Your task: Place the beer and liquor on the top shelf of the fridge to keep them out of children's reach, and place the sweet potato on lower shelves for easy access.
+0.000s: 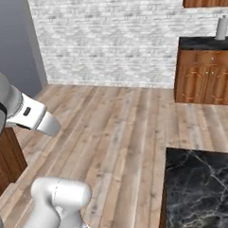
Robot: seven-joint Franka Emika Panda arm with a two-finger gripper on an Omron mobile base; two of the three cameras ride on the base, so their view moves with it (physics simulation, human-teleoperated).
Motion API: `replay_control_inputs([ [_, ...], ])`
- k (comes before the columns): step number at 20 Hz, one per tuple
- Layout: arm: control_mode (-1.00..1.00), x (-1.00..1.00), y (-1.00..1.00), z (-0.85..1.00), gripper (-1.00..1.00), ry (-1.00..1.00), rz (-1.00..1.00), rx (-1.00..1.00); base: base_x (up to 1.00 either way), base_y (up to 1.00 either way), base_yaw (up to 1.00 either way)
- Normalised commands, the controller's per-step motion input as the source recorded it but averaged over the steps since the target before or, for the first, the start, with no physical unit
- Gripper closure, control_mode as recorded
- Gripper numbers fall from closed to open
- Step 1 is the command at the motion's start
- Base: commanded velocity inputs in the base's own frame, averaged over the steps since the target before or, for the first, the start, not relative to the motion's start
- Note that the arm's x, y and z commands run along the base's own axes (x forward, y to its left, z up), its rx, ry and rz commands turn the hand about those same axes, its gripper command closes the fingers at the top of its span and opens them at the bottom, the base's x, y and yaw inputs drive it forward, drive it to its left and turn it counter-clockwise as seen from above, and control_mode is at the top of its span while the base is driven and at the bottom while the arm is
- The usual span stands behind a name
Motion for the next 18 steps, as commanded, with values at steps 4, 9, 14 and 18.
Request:
replay_control_inputs([
  [4, 1.0, 0.0, 0.0, 0.0, -1.0, 0.0, 0.0, 0.0, 0.86, 0.01, -0.4],
  [9, 1.0, 0.0, 0.0, 0.0, -1.0, 0.0, 0.0, 0.0, 0.77, 0.13, -0.41],
  [14, 1.0, 0.0, 0.0, 0.0, -1.0, 0.0, 0.0, 0.0, 0.23, 0.1, -0.44],
  [18, 1.0, 0.0, 0.0, 0.0, -1.0, 0.0, 0.0, 0.0, -0.32, 0.19, -0.39],
])
